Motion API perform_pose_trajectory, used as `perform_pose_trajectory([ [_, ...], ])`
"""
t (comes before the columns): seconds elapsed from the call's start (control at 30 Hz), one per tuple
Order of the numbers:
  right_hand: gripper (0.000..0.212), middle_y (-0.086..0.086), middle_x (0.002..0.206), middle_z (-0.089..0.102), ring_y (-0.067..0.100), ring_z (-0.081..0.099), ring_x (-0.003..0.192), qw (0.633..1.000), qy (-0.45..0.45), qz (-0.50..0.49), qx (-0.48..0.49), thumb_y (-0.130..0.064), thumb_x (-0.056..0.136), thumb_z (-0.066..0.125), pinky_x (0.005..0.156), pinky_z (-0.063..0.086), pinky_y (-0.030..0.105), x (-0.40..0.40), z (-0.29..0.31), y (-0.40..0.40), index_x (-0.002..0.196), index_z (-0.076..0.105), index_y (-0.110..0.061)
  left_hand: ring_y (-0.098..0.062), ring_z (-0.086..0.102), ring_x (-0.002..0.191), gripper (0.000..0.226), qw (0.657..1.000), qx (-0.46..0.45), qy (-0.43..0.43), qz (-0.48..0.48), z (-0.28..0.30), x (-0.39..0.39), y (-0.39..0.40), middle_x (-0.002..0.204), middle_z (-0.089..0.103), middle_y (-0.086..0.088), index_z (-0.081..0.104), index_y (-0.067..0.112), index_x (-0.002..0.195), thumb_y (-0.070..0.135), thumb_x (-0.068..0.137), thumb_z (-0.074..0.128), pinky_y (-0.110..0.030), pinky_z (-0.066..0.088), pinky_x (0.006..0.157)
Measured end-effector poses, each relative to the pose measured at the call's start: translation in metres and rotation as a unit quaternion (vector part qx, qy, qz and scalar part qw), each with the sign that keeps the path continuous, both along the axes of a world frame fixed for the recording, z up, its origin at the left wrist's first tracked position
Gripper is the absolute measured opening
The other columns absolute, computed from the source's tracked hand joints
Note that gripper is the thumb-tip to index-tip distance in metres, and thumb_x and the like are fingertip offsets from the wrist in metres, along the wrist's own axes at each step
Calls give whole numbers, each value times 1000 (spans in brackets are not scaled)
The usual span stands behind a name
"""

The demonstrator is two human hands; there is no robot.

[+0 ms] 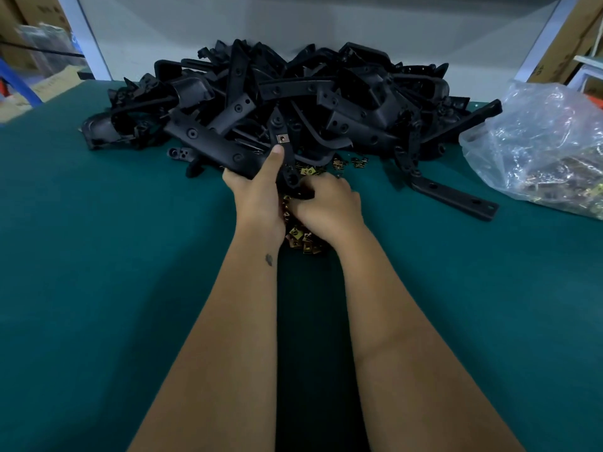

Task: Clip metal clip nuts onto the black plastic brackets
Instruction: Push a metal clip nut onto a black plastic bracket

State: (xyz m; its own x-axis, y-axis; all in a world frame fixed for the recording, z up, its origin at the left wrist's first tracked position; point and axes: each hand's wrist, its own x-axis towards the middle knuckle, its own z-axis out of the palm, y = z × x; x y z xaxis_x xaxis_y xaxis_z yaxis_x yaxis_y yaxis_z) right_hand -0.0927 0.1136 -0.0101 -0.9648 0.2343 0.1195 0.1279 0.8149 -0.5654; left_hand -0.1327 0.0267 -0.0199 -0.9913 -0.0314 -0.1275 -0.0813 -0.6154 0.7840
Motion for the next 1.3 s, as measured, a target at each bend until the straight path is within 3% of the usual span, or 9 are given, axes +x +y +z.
perform_pose_trajectory([
  [0.17, 16, -6, 106, 66, 25, 55, 112, 996, 11, 18, -84, -32, 83, 67, 100, 43, 44, 3, 0, 8, 99, 68, -32, -14, 72, 91, 46, 999, 35, -32, -24, 3, -7, -6, 121, 64, -6, 43, 17, 121, 14, 88, 75, -29, 59, 70],
  [0.43, 16, -8, 93, 68, 23, 63, 102, 986, 38, 35, -156, -20, 83, 72, 98, 46, 47, 3, 1, 10, 89, 64, -32, -16, 70, 100, 55, 999, -2, -12, -48, 7, -7, -2, 117, 68, -2, 44, 19, 132, 13, 87, 74, -39, 57, 93],
  [0.63, 25, -10, 78, 66, 6, 61, 76, 969, 119, 30, -214, 5, 80, 66, 68, 48, 14, 2, -2, 13, 88, 71, -18, -14, 73, 94, 56, 999, 8, -11, -53, 9, -7, -2, 115, 70, -2, 45, 18, 135, 11, 87, 74, -37, 59, 88],
  [0.8, 28, -10, 86, 68, 1, 65, 82, 941, 152, -26, -301, 4, 84, 67, 78, 53, 14, -1, -2, 15, 107, 73, -12, -13, 72, 93, 55, 999, 15, -5, -39, 11, -5, -3, 116, 69, -3, 43, 17, 135, 11, 89, 72, -35, 60, 79],
  [0.97, 20, -11, 84, 70, -3, 67, 80, 911, 183, -55, -365, -3, 83, 73, 78, 51, 12, -1, 0, 18, 88, 73, -22, -15, 69, 105, 56, 999, -19, 30, -9, 13, -3, -5, 120, 65, -2, 41, 14, 134, 11, 88, 73, -42, 55, 98],
  [1.03, 21, -15, 81, 68, -10, 64, 75, 906, 193, -59, -373, -3, 83, 72, 73, 47, 6, -1, 0, 19, 86, 71, -24, -12, 71, 98, 57, 999, -19, 31, -12, 14, -2, -6, 117, 66, -1, 41, 14, 136, 11, 88, 72, -39, 57, 93],
  [1.13, 19, -18, 85, 68, -11, 63, 79, 904, 195, -67, -375, -5, 86, 70, 74, 46, 4, -2, 0, 19, 102, 75, -15, -11, 73, 92, 55, 999, -21, 28, -23, 14, -2, -5, 114, 68, -1, 42, 14, 134, 12, 88, 73, -35, 59, 86],
  [1.23, 20, -16, 88, 70, -5, 66, 87, 898, 202, -72, -384, -6, 88, 68, 82, 49, 10, -1, 0, 19, 105, 75, -13, -15, 73, 92, 44, 999, -18, 26, -41, 13, -3, -3, 113, 69, -4, 46, 16, 122, 10, 88, 72, -36, 60, 83],
  [1.3, 19, -9, 93, 72, 5, 68, 94, 889, 207, -72, -403, -4, 89, 66, 93, 52, 22, 0, 1, 18, 104, 75, -12, -16, 72, 93, 41, 998, -13, 29, -56, 12, -2, -3, 114, 68, -6, 46, 16, 119, 7, 88, 71, -33, 59, 80],
])
